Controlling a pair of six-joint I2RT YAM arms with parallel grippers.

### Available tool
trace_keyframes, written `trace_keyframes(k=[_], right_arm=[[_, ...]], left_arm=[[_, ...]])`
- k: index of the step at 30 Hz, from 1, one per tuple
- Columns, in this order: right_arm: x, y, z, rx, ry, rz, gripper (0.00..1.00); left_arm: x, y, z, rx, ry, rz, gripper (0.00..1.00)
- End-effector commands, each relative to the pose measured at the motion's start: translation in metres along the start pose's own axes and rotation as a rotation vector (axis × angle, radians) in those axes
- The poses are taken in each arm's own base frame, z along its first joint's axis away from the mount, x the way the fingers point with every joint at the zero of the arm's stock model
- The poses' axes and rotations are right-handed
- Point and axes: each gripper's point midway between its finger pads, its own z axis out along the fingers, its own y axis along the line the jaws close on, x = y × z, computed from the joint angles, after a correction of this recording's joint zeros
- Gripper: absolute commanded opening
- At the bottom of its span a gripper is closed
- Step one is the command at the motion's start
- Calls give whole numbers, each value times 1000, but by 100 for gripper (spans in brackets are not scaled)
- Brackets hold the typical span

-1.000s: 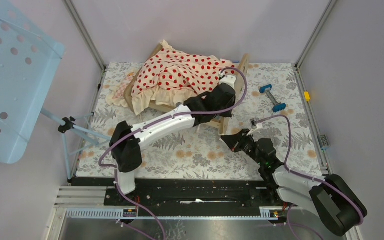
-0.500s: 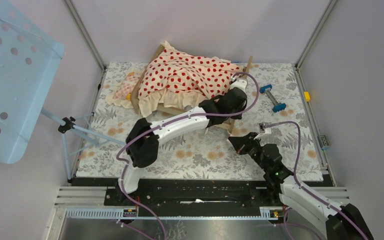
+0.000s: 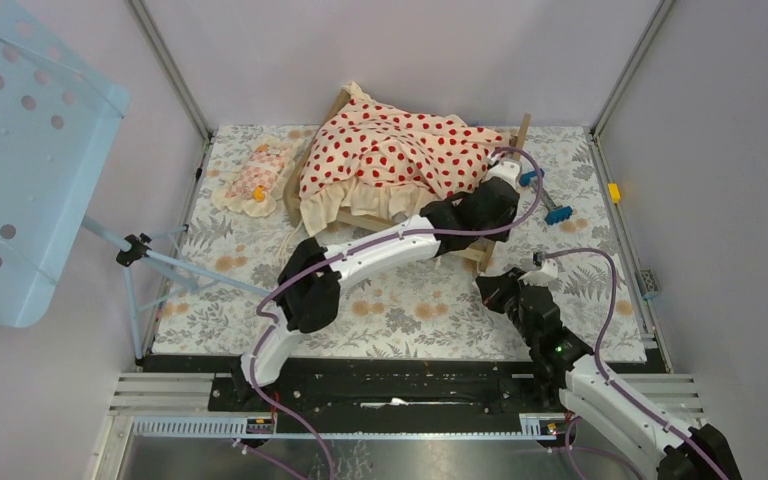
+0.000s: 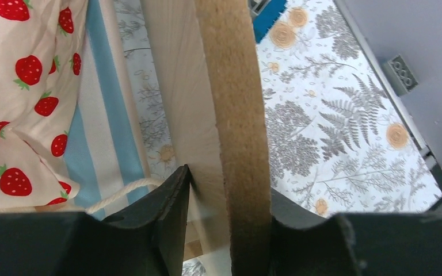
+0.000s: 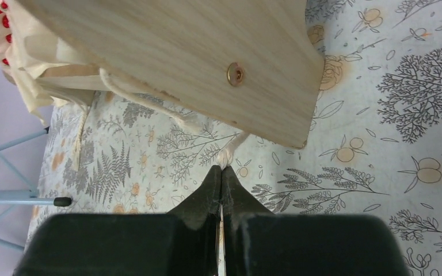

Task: Set up the pet bed
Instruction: Adjust the ropes on the bed frame.

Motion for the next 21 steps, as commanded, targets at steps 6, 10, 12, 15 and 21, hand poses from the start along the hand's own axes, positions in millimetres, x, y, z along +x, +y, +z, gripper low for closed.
trace_keyframes(k=[6,10,12,15,21], right_arm=[[-13,13,6,21,-7,28,0],[-18,14,8,32,-28,32,0],[-21,15,9,36,-34,30,0],[-23,18,10,35,-34,26,0],[-20,22,13,22,-12,21,0]], left_arm=[[-48,-86,-81,381,-93,-45,72],[-53,-76,-107,365,-96,11,82],[-58,-58,-124,311,-121,41,84],[-76,-11,-152,186,-181,50,85],[-118,133,-203,-67,-288,-43,83]])
